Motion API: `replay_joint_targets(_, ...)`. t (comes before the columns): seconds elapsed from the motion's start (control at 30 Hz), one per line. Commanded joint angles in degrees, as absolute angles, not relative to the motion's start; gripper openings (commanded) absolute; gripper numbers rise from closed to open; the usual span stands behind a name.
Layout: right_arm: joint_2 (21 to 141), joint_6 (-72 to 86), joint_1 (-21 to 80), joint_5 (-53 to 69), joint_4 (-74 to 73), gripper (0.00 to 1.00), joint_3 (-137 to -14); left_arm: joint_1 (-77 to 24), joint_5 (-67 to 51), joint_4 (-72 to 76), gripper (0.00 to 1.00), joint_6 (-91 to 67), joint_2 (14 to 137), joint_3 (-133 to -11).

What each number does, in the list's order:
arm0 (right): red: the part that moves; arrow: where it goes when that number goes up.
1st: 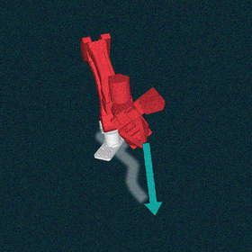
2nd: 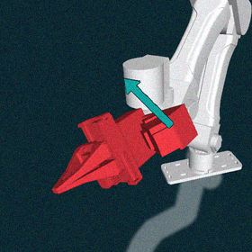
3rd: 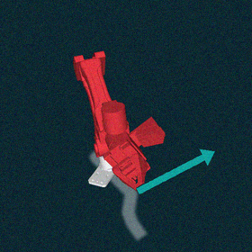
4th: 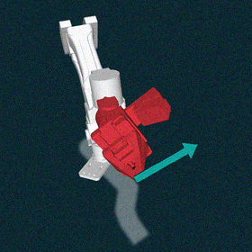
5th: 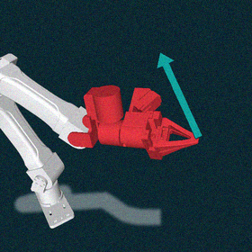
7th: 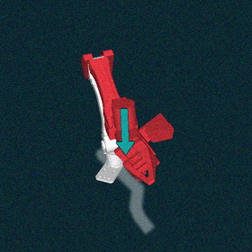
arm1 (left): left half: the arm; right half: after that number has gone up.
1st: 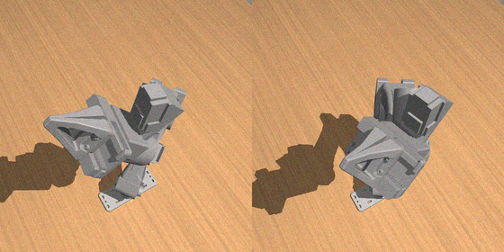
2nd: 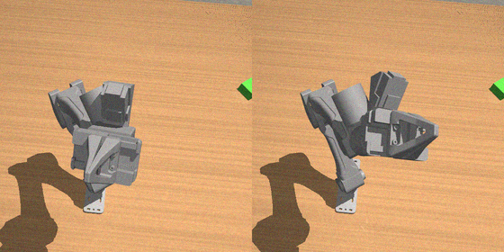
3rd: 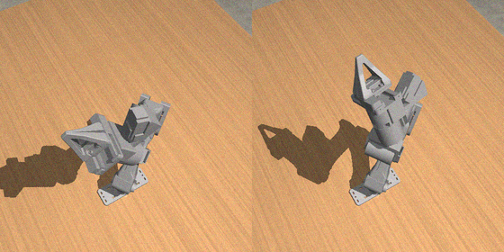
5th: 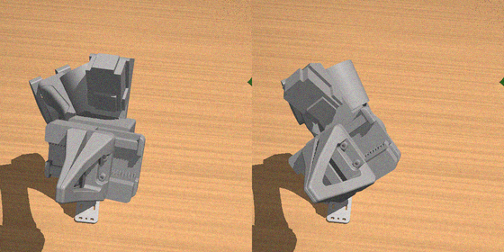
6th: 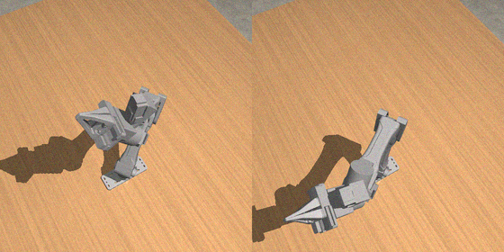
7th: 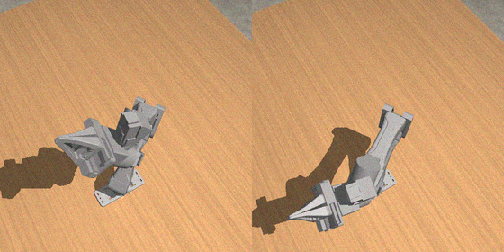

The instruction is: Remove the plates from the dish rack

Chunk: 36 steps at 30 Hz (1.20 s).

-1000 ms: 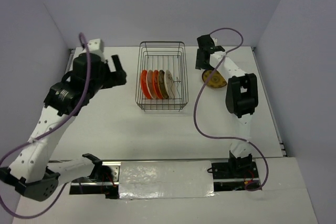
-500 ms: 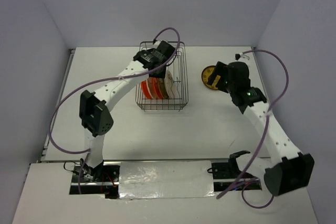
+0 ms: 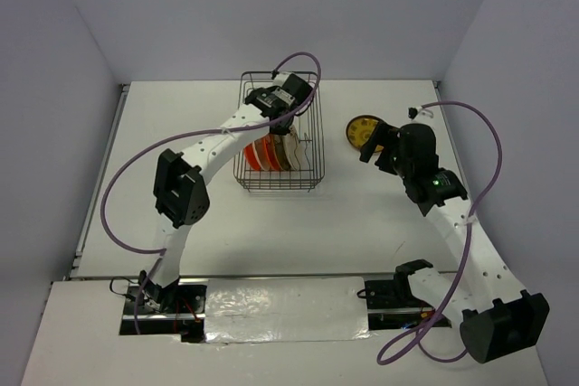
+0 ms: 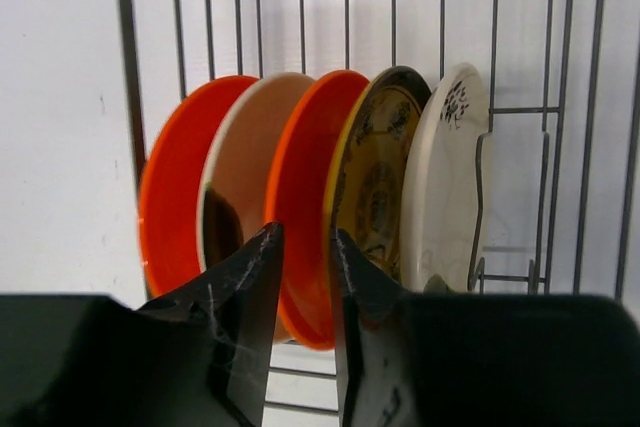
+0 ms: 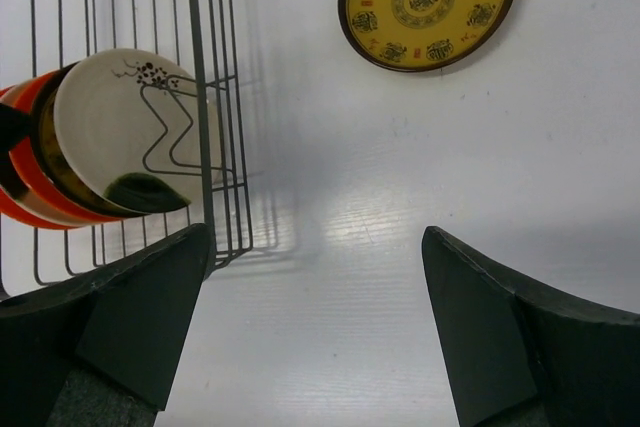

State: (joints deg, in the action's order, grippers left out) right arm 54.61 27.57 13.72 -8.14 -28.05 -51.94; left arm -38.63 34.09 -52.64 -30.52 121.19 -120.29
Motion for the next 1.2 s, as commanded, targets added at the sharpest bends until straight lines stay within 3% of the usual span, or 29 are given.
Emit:
replay_joint_targets(0.0,52.4,26.9,13.9,-7.3,-27.2,0.94,-51.1,-39.6,35.9,-52.6,0.37,-31.9,124.6,-121.4)
replay_joint_targets(0.23,51.7,26.7,13.8,-6.3,-27.2,0.93,-50.4,-40.0,37.0,-53.2,0.28,-32.9,126.8,-122.4)
replay_joint_targets(0.27,51.6,26.7,13.8,-6.2,-27.2,0.93,-50.4,-40.1,37.4,-53.6,0.20,-33.3,127.3,-122.8)
replay_joint_targets(0.37,51.2,26.6,13.8,-6.2,-27.4,0.93,-50.5,-40.4,38.7,-55.3,0.09,-34.1,126.7,-124.2)
replay_joint_targets(0.63,51.3,26.9,13.8,-4.7,-26.6,0.94,-50.5,-41.4,42.6,-59.4,0.02,-32.6,121.4,-133.0)
replay_joint_targets(0.77,51.9,27.8,13.8,-1.8,-24.7,1.00,-49.9,-41.7,46.0,-62.6,0.00,-29.4,118.0,-137.8)
replay_joint_targets(0.93,53.6,30.2,14.0,16.1,-13.4,1.00,-49.5,-41.7,48.7,-62.8,0.00,-28.0,109.9,-134.8)
replay_joint_targets(1.03,57.1,32.3,16.4,25.1,-4.3,1.00,-50.4,-41.6,44.3,-56.0,0.00,-25.2,102.7,-126.9)
replay_joint_targets(1.17,63.4,34.3,19.4,30.5,6.5,1.00,-52.2,-40.8,21.4,-41.5,0.00,-23.8,92.3,-110.1)
